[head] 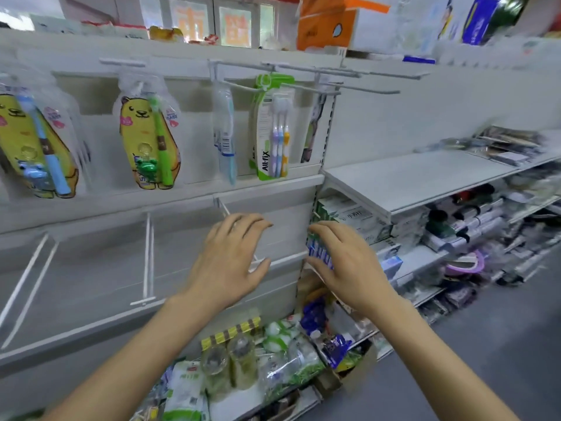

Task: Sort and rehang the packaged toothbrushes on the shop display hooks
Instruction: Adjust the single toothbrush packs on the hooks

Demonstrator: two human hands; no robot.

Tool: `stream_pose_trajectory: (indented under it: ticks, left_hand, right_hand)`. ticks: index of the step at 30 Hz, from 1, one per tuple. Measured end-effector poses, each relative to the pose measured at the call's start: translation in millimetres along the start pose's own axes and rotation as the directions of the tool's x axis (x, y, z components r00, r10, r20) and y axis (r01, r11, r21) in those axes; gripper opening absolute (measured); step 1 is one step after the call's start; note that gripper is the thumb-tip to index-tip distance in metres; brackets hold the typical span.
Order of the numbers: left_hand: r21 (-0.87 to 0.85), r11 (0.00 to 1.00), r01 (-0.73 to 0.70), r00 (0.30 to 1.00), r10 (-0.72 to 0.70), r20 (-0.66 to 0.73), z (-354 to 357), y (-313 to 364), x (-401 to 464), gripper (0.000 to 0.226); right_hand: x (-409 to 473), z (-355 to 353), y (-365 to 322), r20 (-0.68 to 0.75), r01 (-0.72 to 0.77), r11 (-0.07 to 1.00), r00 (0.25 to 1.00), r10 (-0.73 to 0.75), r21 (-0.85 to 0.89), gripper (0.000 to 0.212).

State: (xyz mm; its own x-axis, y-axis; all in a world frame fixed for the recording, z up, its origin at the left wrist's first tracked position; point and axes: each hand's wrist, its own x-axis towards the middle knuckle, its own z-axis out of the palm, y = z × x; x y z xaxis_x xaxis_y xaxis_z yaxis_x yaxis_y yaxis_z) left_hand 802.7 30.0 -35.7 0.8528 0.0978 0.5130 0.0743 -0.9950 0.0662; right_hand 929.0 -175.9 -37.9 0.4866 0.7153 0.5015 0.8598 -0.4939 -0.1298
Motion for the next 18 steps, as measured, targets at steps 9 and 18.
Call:
stream_pose_trajectory:
  ticks: [9, 18]
  left_hand:
    - [-0.069, 0.992, -0.108, 0.994, 0.109, 0.011, 50.1, 120.2, 59.9, 0.054]
    - [-0.093, 0.986, -0.138, 0.989, 0.142, 0.039, 125.7, 262.6, 138.3, 0.054]
  right_hand:
    - [-69.7, -46.5, 107.3, 0.008, -0.138, 0.989, 0.990, 0.139, -0.051, 0.057]
    - [-134.2, -104.9, 271.0, 0.019, -0.199, 0.974, 0.979, 0.203, -0.108, 0.058]
